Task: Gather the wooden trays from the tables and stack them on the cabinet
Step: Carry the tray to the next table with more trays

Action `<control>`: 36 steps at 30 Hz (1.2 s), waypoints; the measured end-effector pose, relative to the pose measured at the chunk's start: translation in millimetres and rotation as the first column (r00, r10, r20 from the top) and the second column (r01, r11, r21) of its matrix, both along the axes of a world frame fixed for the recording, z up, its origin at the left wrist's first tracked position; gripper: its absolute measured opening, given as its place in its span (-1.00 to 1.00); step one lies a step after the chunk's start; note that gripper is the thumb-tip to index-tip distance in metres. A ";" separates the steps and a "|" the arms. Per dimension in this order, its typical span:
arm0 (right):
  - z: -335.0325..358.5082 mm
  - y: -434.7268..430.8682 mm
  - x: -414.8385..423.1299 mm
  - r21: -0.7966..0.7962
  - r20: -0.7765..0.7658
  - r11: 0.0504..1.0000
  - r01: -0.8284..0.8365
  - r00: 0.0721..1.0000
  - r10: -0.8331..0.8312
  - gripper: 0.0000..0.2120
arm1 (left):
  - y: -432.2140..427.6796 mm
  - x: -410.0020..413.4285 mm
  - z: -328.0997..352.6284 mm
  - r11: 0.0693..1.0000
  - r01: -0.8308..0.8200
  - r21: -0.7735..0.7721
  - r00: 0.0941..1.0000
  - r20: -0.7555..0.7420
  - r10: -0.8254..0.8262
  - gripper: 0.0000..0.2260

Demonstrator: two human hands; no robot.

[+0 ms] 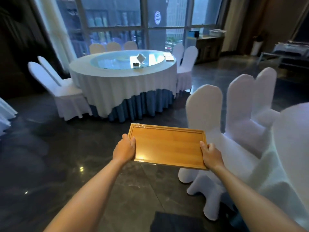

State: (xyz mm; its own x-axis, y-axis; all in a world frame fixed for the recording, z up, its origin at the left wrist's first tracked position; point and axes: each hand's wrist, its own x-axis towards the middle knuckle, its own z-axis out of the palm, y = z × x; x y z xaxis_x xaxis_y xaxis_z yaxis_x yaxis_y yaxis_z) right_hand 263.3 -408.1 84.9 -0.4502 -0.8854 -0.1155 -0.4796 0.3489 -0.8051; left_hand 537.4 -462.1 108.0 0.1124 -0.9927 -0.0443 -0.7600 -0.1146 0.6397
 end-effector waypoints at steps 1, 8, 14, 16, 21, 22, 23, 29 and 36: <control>-2.7 -18.4 1.3 -0.003 0.005 1.000 -0.013 1.000 0.013 -0.70 | -13.0 3.0 -3.1 1.000 -0.012 -0.001 1.000 -0.001 0.012 -0.68; -15.3 -174.5 -3.6 -0.030 0.000 0.996 -0.086 0.996 0.086 -0.69 | -144.5 -0.6 -23.4 0.997 -0.079 -0.009 0.997 -0.019 0.079 -0.76; -7.2 -340.5 -35.0 -0.052 0.007 0.997 -0.052 0.999 0.052 -0.64 | -312.1 -32.4 -4.4 0.996 -0.080 -0.027 0.997 -0.006 0.080 -0.73; 2.1 -396.5 -43.1 -0.066 0.007 0.996 -0.052 0.999 0.053 -0.57 | -365.5 -41.2 5.5 0.994 -0.093 -0.050 0.996 -0.017 0.092 -0.78; 19.1 -515.0 -53.1 -0.073 -0.019 0.994 -0.077 0.997 0.076 -0.59 | -477.0 -49.5 21.4 0.988 -0.143 -0.065 0.990 -0.002 0.144 -0.67; 19.7 -536.3 -54.3 -0.076 -0.020 0.993 -0.087 0.996 0.086 -0.62 | -497.2 -50.0 22.4 0.987 -0.151 -0.063 0.988 0.000 0.151 -0.66; 19.7 -558.1 -55.1 -0.078 -0.018 0.993 -0.093 0.996 0.092 -0.64 | -518.2 -50.6 22.4 0.985 -0.158 -0.064 0.987 0.001 0.158 -0.65; 4.9 -699.8 -58.7 -0.058 -0.033 0.995 -0.080 0.996 0.079 -0.59 | -663.9 -55.6 4.1 0.985 -0.163 -0.050 0.987 -0.008 0.163 -0.64; 6.7 -885.8 -67.1 -0.032 -0.042 0.999 -0.037 0.998 0.035 -0.57 | -864.5 -65.1 0.2 0.994 -0.103 -0.036 0.993 -0.053 0.101 -0.65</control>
State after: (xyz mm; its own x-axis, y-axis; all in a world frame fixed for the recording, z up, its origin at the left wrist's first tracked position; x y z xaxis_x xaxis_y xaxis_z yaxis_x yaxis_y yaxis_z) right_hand 196.2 -1293.9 91.6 -0.4216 -0.9043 -0.0678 -0.5245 0.3041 -0.7953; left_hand 472.3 -1326.7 108.2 0.2122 -0.9771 -0.0149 -0.7120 -0.1650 0.6825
